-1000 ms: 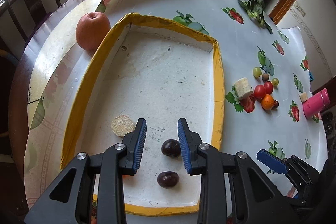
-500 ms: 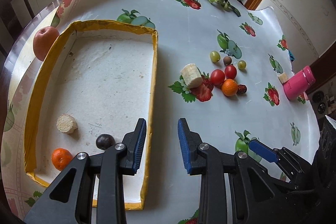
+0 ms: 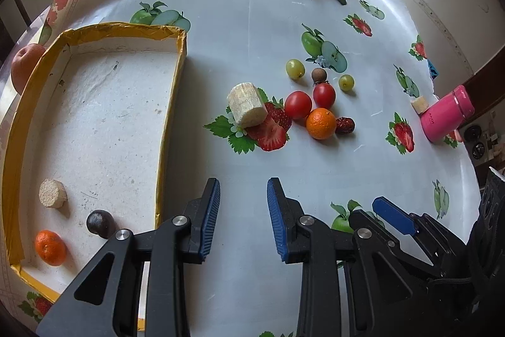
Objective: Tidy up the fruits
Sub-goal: 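Grasp the banana chunk with the left tool while the right tool grasps a red jujube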
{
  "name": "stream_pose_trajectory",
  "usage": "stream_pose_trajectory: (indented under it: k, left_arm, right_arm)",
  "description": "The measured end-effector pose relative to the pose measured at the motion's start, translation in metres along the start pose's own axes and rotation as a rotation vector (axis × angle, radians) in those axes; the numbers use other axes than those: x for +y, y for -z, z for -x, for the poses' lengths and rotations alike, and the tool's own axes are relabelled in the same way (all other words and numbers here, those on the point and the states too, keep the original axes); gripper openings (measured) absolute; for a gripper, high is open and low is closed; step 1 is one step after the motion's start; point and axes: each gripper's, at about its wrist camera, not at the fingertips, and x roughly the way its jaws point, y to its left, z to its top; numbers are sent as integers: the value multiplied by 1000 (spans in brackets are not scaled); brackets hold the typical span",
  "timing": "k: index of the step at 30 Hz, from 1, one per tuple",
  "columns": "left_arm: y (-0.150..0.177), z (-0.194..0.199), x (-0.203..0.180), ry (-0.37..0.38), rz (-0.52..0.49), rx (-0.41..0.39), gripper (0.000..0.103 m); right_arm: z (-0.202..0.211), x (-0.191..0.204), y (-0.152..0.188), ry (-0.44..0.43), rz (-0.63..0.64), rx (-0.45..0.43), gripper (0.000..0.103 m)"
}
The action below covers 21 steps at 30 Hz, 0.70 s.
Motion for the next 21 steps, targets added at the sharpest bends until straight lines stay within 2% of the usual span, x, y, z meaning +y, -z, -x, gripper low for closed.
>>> stream_pose_trajectory:
  k: [9, 20, 21]
  left_arm:
    - [-29, -33, -8, 18, 37, 30, 28]
    - [-53, -73, -13, 16, 50, 62, 28]
    - [-55, -73, -13, 14, 45, 49, 31]
  right_arm:
    - [-26, -35, -37, 53, -74, -46, 44]
    - [-59, -46, -70, 47, -44, -38, 44]
    - [-62, -46, -71, 50, -44, -35, 44]
